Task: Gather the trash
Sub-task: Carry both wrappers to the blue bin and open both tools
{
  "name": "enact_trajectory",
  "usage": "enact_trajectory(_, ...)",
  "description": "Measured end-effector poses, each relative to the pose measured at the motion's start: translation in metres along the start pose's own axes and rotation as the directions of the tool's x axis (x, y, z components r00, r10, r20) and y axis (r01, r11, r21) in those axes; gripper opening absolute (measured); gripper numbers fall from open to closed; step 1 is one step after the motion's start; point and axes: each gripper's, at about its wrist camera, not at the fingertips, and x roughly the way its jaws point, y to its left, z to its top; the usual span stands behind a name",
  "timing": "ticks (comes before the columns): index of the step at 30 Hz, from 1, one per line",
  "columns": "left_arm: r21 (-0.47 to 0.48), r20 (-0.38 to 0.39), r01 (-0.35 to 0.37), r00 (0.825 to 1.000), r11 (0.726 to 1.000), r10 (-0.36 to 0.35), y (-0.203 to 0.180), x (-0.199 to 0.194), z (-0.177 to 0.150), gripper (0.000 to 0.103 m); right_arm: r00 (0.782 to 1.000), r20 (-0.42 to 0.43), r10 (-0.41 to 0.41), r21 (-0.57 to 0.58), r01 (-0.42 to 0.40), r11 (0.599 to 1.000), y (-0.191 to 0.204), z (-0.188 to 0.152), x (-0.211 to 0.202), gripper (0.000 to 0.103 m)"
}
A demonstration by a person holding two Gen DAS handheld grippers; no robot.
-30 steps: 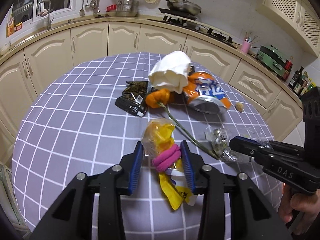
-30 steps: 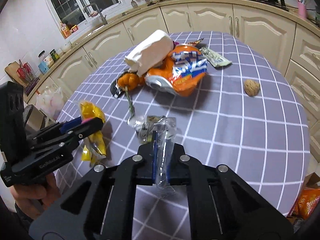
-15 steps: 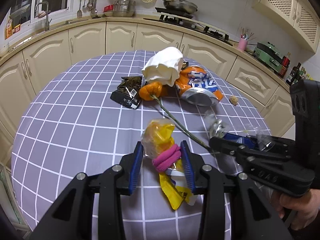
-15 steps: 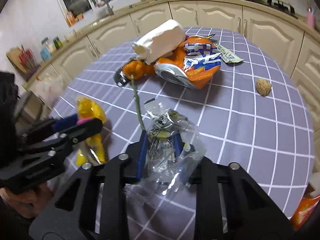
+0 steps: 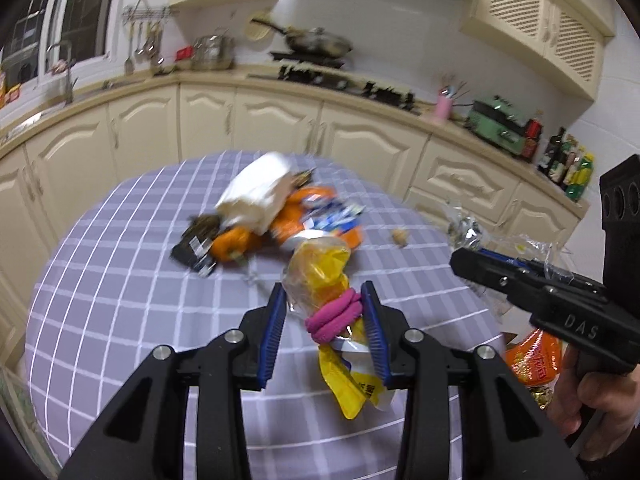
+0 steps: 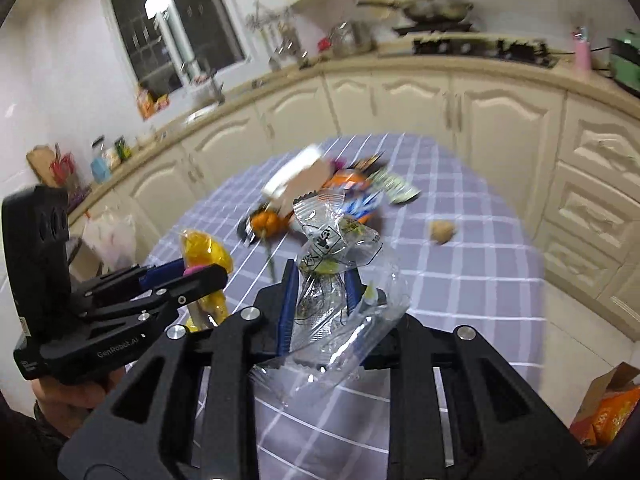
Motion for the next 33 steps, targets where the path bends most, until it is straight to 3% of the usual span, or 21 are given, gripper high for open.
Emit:
enact_trajectory(4,0.052,0.036,0.079,0.996,0.996,-0.081,-0.04,-0.003,0.011,0.037,0.994,0.06,-0.089,0.063,0.086,0.994,-0.04,-0.001,-0.044,0.024)
enact_trajectory(8,0.118,0.028,0.172,0.984,0.978,-0.176,-0.092,0.006,0.012,0.037,0.974,0.068,-0.217,0.155,0.204,0.967,-0.091,-0.018,-0.086,0.024)
enact_trajectory(14,0.22,-0.061,0.323,0.946,0.92,-0.318,-0.18,0.032,-0.011,0.037,0.909,-0.021,-0.416,0.318,0.401,0.859,-0.178,-0.075,-0.137,0.024)
enact_trajectory(18,0.27,-0.164,0.405,0.913,0.873,-0.373,-0.236,0.061,-0.043,0.037,0.872,-0.125,-0.473,0.413,0.479,0.775,-0.228,-0.123,-0.151,0.024)
enact_trajectory(23,0.307,-0.35,0.488,0.856,0.817,-0.38,-0.294,0.118,-0.106,0.037,0.849,-0.266,-0.457,0.509,0.526,0.681,-0.277,-0.195,-0.144,0.024)
enact_trajectory(28,0.306,-0.525,0.538,0.784,0.786,-0.332,-0.328,0.18,-0.168,0.037,0.854,-0.343,-0.391,0.606,0.519,0.602,-0.312,-0.249,-0.133,0.024)
enact_trajectory(33,0.291,-0.632,0.583,0.713,0.759,-0.305,-0.355,0.225,-0.211,0.039,0.861,-0.396,-0.318,0.683,0.508,0.525,-0.347,-0.288,-0.117,0.024)
